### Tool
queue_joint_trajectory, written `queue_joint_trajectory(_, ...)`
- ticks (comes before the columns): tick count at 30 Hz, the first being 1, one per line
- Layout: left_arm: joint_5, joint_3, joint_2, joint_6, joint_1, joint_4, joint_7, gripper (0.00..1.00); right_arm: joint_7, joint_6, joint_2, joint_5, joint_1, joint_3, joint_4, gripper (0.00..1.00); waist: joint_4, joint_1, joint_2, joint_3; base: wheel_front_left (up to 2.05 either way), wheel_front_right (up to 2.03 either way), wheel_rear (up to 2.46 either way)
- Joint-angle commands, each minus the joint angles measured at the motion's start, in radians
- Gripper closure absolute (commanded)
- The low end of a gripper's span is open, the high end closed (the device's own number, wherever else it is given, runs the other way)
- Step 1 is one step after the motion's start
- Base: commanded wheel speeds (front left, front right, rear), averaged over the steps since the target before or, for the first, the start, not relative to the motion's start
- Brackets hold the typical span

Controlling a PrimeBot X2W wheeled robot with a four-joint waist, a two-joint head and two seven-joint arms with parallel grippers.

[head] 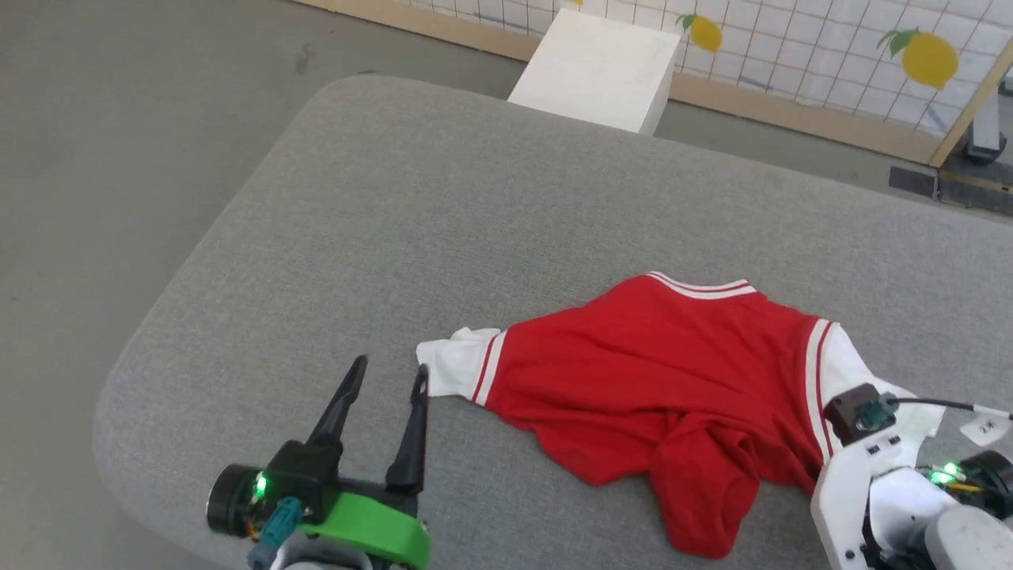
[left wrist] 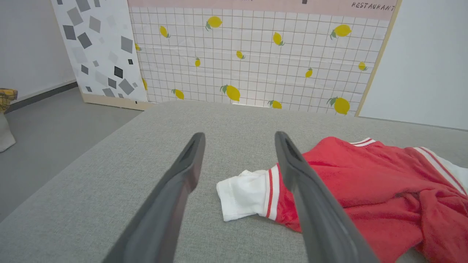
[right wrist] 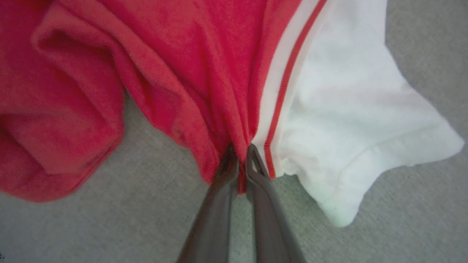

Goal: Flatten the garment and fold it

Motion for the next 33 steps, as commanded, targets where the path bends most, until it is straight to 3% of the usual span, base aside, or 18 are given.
queue_joint_trajectory(1,0.015,0.012,-0.003,-0.011,0.027,0.01,-0.004,0.0,0.017,-0.001,-0.013,0.006,0.066,0.0,0.008,1.0,-0.037,0.0,0.0,-0.042,0.0,0.0,0.0)
queue_joint_trajectory(12,0.018,0.081,-0.024,-0.065,0.077,0.044,-0.004,0.0,0.141,-0.001,-0.136,0.043,0.304,-0.109,-0.287,1.0,-0.139,0.0,0.0,-0.14,0.0,0.0,0.0)
queue_joint_trajectory(17,0.022,0.094,-0.032,-0.084,0.085,0.064,-0.004,0.0,0.179,-0.001,-0.117,0.096,0.419,-0.106,-0.368,1.0,-0.157,0.0,0.0,-0.141,0.0,0.0,0.0)
queue_joint_trajectory(18,0.021,0.093,-0.034,-0.089,0.086,0.076,-0.004,0.0,0.159,-0.001,-0.109,0.094,0.425,-0.106,-0.379,0.19,-0.162,0.0,0.0,-0.138,0.0,0.0,0.0)
queue_joint_trajectory(19,0.02,0.088,-0.036,-0.094,0.085,0.091,-0.004,0.0,0.134,-0.001,-0.096,0.09,0.423,-0.118,-0.382,0.0,-0.167,0.0,0.0,-0.134,0.0,0.0,0.0)
queue_joint_trajectory(22,0.009,0.059,-0.042,-0.11,0.069,0.142,0.0,0.0,0.054,-0.001,-0.062,0.077,0.39,-0.147,-0.4,0.0,-0.182,0.0,0.0,-0.12,0.0,0.0,0.0)
queue_joint_trajectory(26,-0.022,-0.01,-0.056,-0.128,0.009,0.198,0.092,0.0,-0.061,-0.001,0.007,0.074,0.323,-0.216,-0.433,0.0,-0.203,0.0,0.0,-0.087,0.0,0.0,0.0)
queue_joint_trajectory(33,-0.127,-0.134,-0.075,-0.135,-0.152,0.258,0.416,0.0,-0.218,-0.001,0.053,0.005,0.237,-0.312,-0.455,0.0,-0.244,0.0,0.0,-0.007,0.0,0.0,0.0)
